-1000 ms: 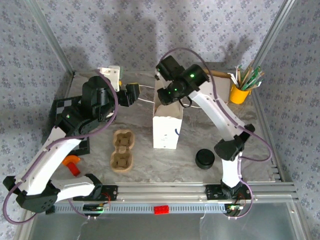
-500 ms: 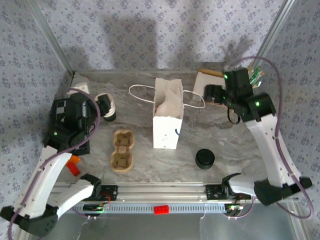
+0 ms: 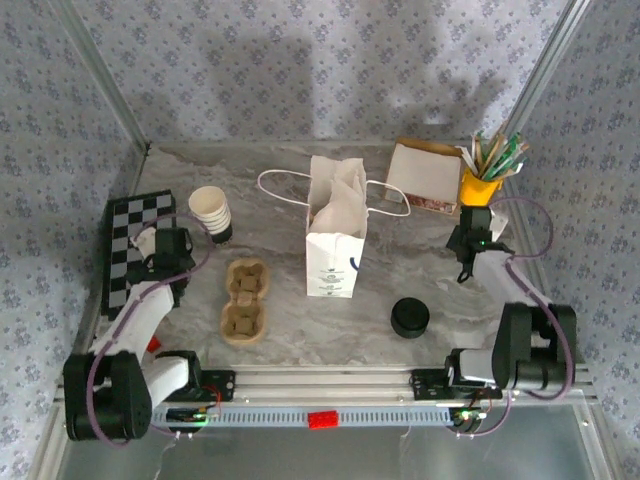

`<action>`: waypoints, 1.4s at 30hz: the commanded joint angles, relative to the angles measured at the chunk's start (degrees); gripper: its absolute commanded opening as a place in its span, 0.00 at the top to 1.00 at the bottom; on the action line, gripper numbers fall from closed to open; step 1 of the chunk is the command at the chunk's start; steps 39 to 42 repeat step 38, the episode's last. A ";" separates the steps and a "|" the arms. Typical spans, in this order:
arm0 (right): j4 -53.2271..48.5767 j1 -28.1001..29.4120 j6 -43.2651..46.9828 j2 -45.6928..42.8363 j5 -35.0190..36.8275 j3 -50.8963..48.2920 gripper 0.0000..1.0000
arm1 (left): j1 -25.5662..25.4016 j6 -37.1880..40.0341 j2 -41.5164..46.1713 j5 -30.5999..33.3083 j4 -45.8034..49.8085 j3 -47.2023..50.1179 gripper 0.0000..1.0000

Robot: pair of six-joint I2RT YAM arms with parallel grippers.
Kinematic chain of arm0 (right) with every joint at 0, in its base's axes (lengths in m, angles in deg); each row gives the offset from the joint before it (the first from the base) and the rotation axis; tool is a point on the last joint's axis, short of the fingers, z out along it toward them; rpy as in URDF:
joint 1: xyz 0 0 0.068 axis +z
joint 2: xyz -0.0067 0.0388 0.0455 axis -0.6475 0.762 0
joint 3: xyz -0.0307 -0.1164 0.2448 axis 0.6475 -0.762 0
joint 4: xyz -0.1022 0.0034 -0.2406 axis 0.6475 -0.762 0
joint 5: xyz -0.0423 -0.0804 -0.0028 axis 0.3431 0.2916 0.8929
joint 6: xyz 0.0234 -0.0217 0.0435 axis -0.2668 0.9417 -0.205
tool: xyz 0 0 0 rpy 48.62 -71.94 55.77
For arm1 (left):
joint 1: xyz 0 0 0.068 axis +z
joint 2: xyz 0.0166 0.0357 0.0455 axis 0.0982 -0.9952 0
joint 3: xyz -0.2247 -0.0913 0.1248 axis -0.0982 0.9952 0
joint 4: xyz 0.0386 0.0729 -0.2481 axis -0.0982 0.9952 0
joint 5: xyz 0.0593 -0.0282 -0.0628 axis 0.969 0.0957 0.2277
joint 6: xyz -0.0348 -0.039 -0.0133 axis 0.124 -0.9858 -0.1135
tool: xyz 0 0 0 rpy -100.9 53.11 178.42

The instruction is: Pack the takeout coffee

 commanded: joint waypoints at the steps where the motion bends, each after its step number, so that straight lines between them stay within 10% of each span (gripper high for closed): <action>1: 22.05 -1.14 7.81 5.09 -3.32 -3.53 0.00 | 0.12 11.72 -2.90 -4.83 -26.09 5.29 0.00; 9: 39.83 -0.97 16.09 8.48 -20.92 -7.80 0.00 | 0.17 21.01 -10.13 -19.58 -45.24 8.38 0.00; 17: 62.56 2.81 21.04 11.78 -20.77 -18.34 0.00 | 0.24 24.07 -13.78 -28.14 -53.12 8.98 0.00; 42: 58.63 2.63 20.89 10.72 -21.23 -17.40 0.00 | 0.28 25.43 -14.44 -31.26 -50.52 7.26 0.00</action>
